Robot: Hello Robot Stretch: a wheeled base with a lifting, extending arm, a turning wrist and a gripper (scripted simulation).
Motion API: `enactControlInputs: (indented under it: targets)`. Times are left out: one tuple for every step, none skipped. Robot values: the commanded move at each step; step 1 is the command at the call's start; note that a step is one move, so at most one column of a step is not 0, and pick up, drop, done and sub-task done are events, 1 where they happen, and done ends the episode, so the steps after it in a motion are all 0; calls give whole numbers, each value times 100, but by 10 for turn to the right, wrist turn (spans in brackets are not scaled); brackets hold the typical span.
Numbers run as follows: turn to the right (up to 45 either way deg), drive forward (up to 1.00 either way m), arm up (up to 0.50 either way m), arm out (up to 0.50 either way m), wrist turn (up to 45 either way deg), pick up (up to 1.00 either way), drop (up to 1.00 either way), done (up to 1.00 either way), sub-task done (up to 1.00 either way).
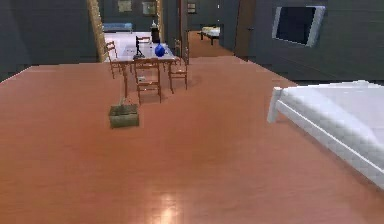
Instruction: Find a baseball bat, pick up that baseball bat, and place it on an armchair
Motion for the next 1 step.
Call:
enactControlInputs:
  targets:
    - [30, 0, 0, 0, 0, 0, 0, 0, 0]
